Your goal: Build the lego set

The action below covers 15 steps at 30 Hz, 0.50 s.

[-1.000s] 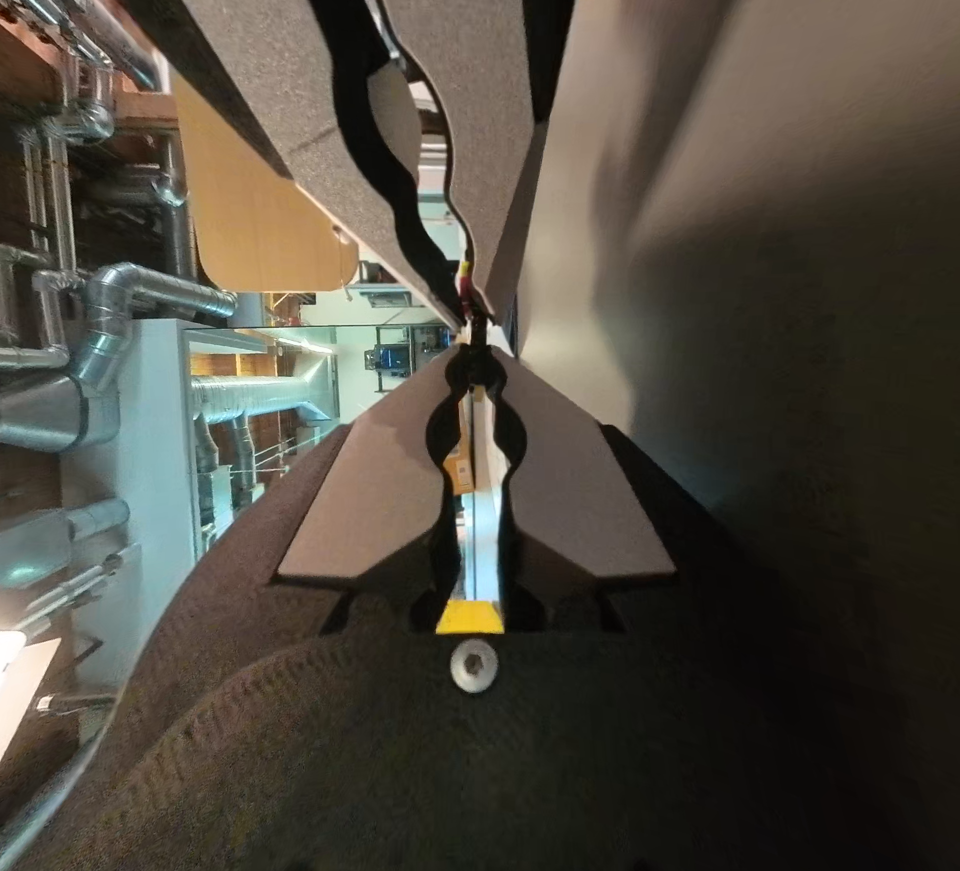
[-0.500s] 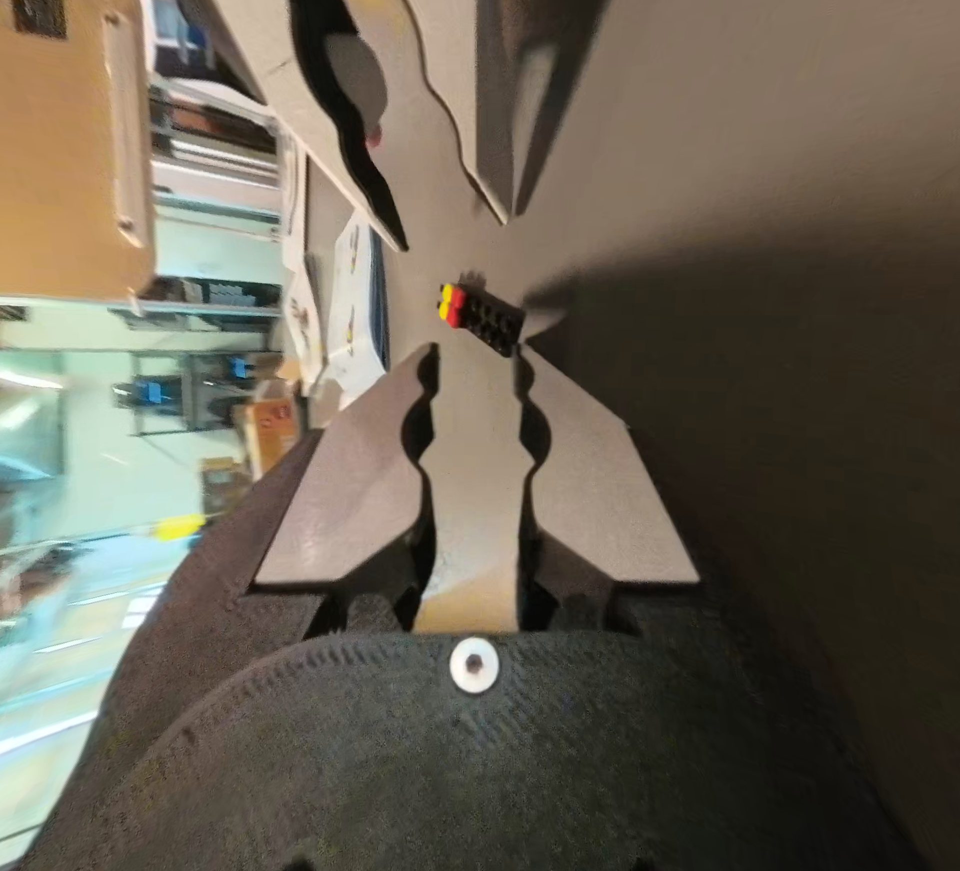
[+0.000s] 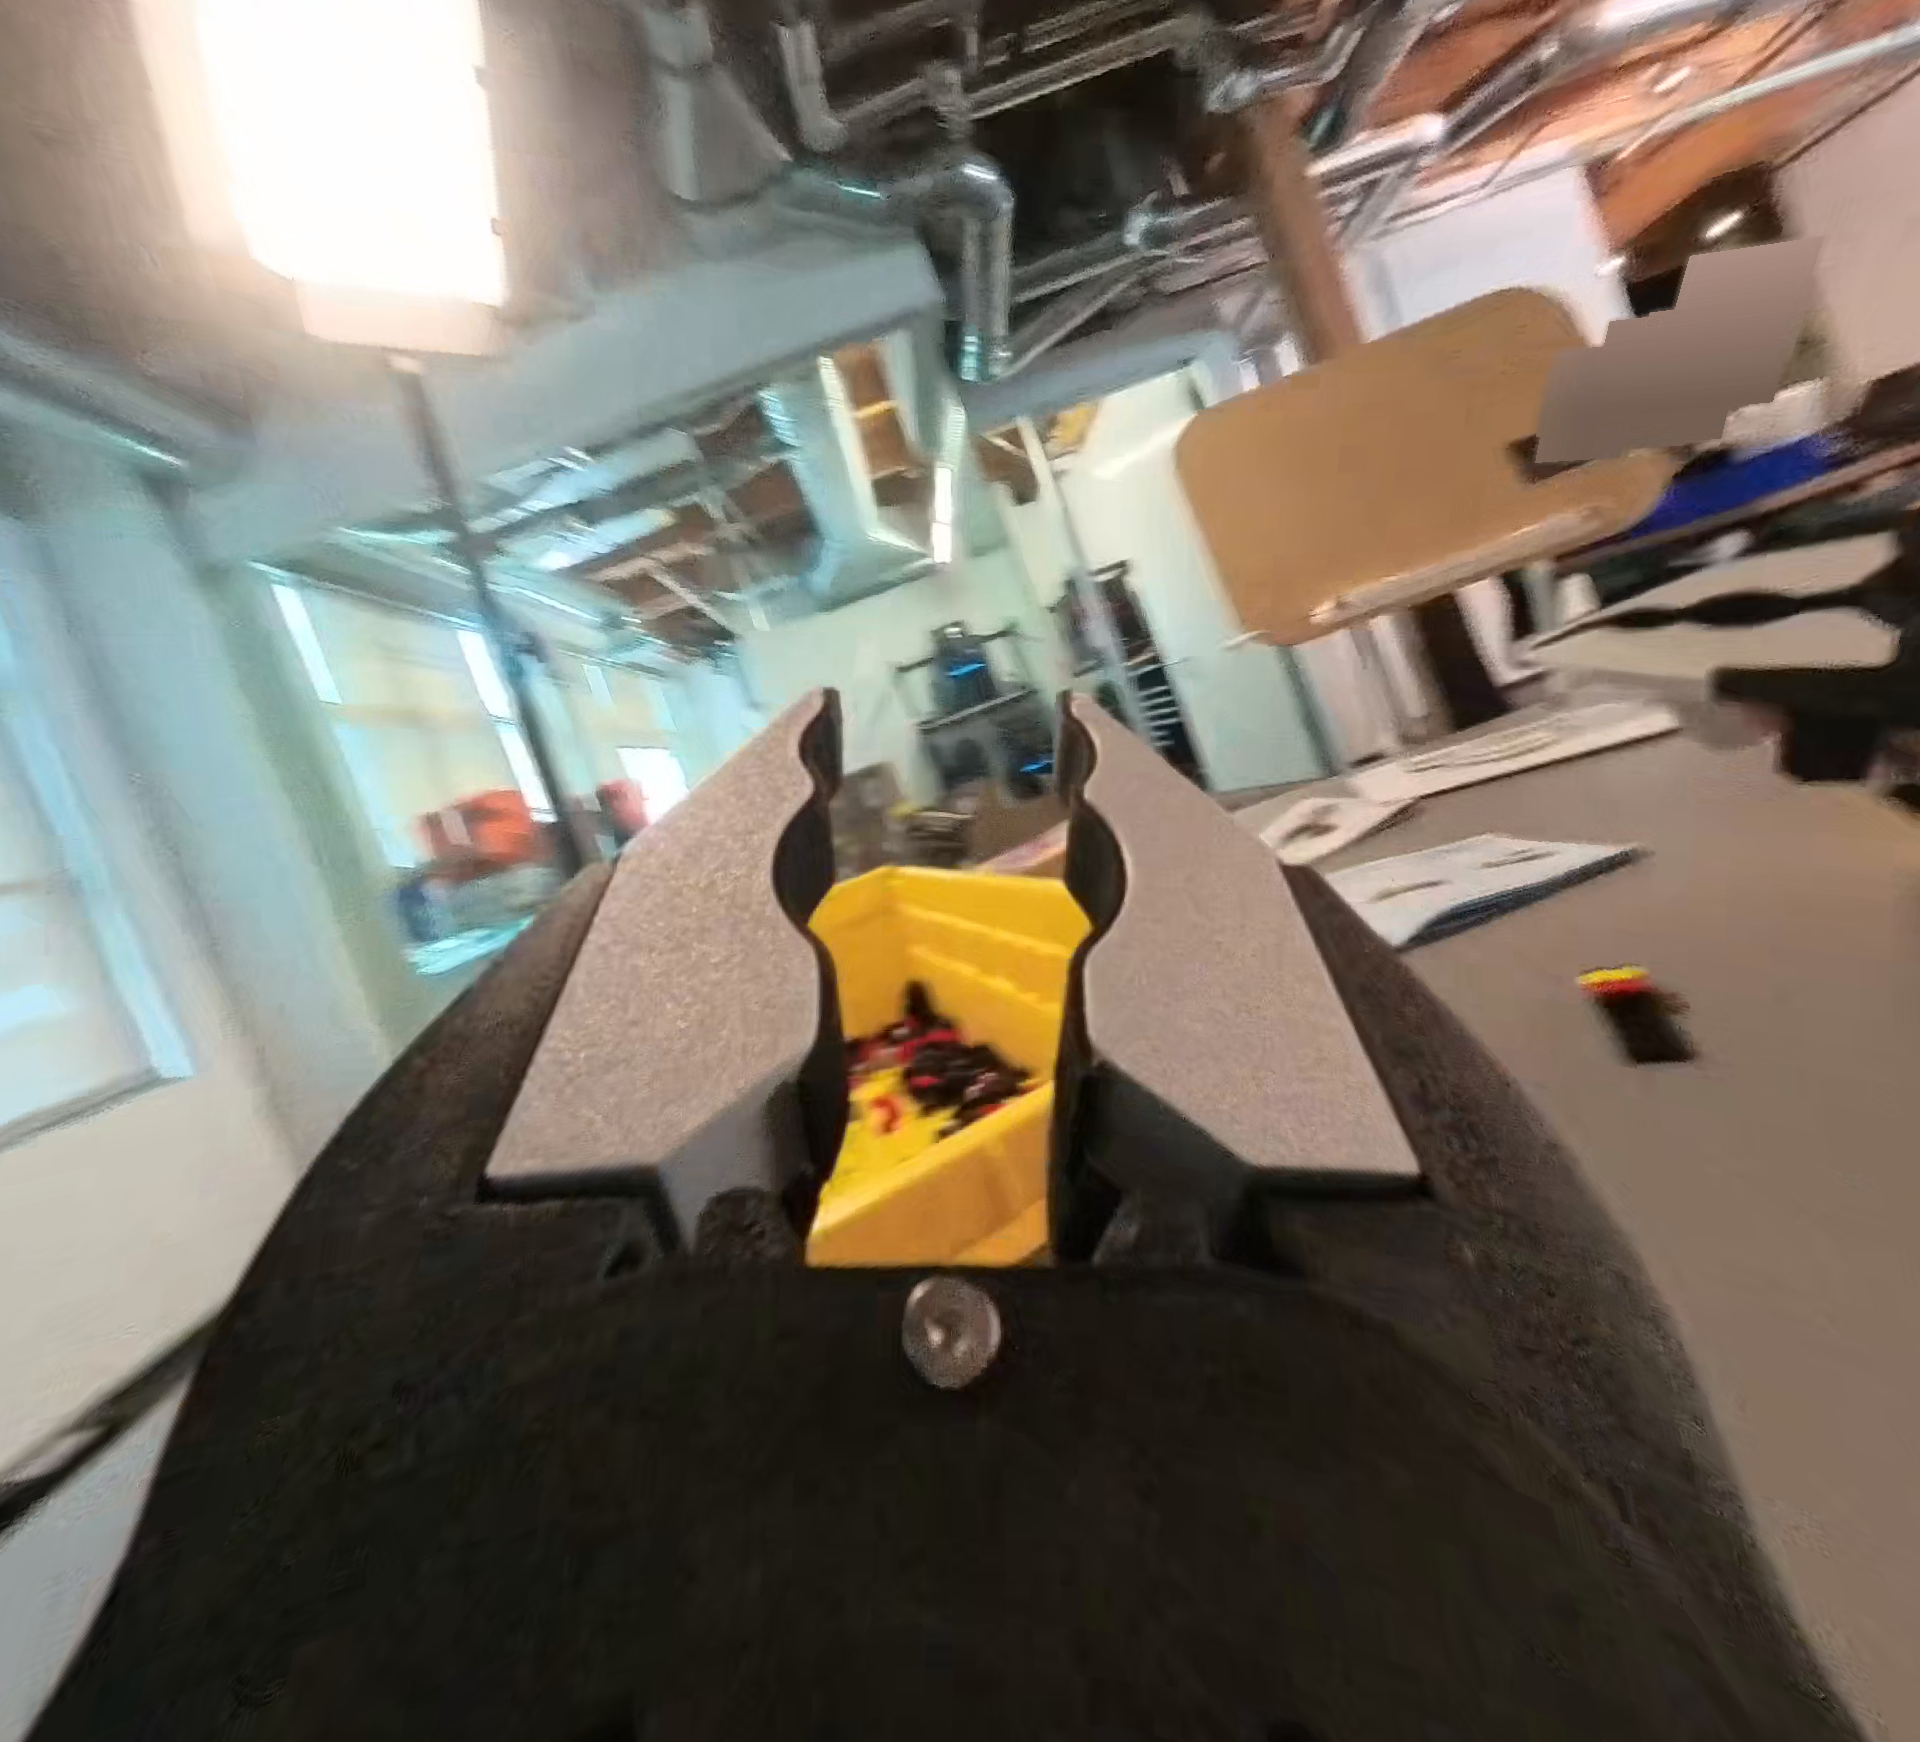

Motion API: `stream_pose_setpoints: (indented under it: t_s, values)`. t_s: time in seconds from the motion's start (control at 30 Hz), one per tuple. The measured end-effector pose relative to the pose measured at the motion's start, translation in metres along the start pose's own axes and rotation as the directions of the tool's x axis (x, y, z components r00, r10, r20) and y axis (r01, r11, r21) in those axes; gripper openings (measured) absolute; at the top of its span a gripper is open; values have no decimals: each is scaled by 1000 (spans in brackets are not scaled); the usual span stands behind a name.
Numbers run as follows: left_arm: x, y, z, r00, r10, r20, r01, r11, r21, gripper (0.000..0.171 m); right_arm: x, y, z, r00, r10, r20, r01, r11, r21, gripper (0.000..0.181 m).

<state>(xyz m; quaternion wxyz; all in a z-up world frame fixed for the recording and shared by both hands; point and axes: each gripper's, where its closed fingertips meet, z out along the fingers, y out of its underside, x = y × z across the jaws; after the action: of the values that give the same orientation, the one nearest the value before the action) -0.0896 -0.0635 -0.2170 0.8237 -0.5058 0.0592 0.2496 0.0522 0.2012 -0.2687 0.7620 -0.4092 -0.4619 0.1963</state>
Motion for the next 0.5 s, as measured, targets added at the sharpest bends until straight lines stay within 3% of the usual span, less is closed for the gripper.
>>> stream_pose_setpoints:
  t_s: [0.2, 0.4, 0.5]
  values:
    - [-60, 4, -1, 925, 340, 172, -322, 939, -121, 41, 1, 12, 44, 998, -25, -49, 23, 999, -25, 0]
    - [-102, -14, 23, 922, 316, 224, -277, 942, -189, 38, -9, 17, 84, 996, -86, -37, 86, 996, -15, 0]
    - [-117, -3, 47, 951, 234, 200, -179, 949, -261, 38, -12, 17, 89, 998, -68, -15, 68, 998, 4, 0]
